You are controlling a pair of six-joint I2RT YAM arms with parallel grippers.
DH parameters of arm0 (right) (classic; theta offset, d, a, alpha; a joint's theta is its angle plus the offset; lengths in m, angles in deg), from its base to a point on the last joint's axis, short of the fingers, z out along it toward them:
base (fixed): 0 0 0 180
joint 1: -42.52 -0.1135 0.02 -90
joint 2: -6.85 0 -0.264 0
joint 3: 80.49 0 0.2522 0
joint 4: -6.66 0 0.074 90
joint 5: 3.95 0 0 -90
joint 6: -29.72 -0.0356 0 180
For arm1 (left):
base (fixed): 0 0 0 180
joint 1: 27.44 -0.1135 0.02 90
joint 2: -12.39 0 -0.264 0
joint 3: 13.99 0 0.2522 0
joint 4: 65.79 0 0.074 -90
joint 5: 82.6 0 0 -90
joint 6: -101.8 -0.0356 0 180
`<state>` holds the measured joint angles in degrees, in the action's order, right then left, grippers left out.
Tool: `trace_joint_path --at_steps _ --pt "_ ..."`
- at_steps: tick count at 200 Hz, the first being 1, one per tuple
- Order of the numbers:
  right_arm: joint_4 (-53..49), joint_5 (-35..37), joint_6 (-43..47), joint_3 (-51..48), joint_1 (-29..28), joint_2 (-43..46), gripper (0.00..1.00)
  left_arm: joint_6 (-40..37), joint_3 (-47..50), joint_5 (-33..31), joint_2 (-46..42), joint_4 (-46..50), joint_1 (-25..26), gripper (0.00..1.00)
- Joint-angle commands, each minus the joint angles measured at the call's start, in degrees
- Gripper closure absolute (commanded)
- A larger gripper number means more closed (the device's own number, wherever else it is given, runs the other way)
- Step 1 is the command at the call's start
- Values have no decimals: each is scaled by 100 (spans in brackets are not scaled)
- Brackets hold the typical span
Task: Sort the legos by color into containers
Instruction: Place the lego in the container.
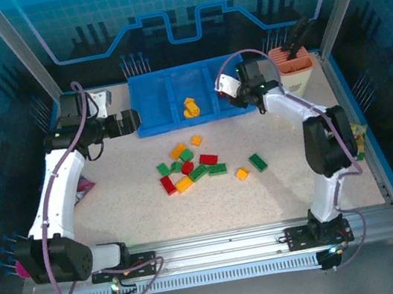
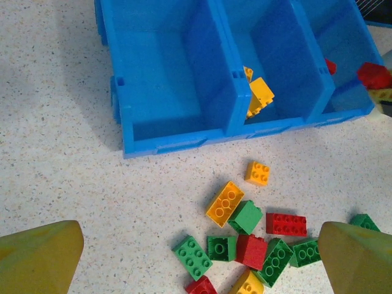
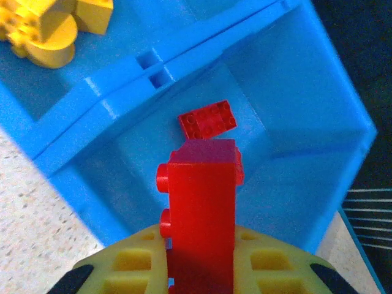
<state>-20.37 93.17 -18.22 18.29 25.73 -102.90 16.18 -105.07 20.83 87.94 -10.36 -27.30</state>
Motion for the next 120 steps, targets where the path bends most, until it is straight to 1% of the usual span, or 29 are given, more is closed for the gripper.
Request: trace_joint_path --at_steps 1,15,34,67,81,109,120 --pt "47 25 144 696 51 -591 88 45 6 187 -84 -129 -77 0" --pt "-1 -16 160 954 71 -905 87 81 6 311 -50 -176 -80 0" --pt "-145 56 179 1291 95 -1276 88 103 8 327 -20 -186 -77 1" --pt "-147 61 138 1453 164 -1580 87 97 6 308 7 -186 -81 0" --pt "-188 64 145 1488 166 -1644 85 98 -9 318 45 -186 -84 1" --pt "-237 89 164 1462 172 -1651 74 108 -3 242 74 -181 -102 0" --pt "-219 97 138 1432 184 -1620 72 109 -4 239 73 -185 -117 1"
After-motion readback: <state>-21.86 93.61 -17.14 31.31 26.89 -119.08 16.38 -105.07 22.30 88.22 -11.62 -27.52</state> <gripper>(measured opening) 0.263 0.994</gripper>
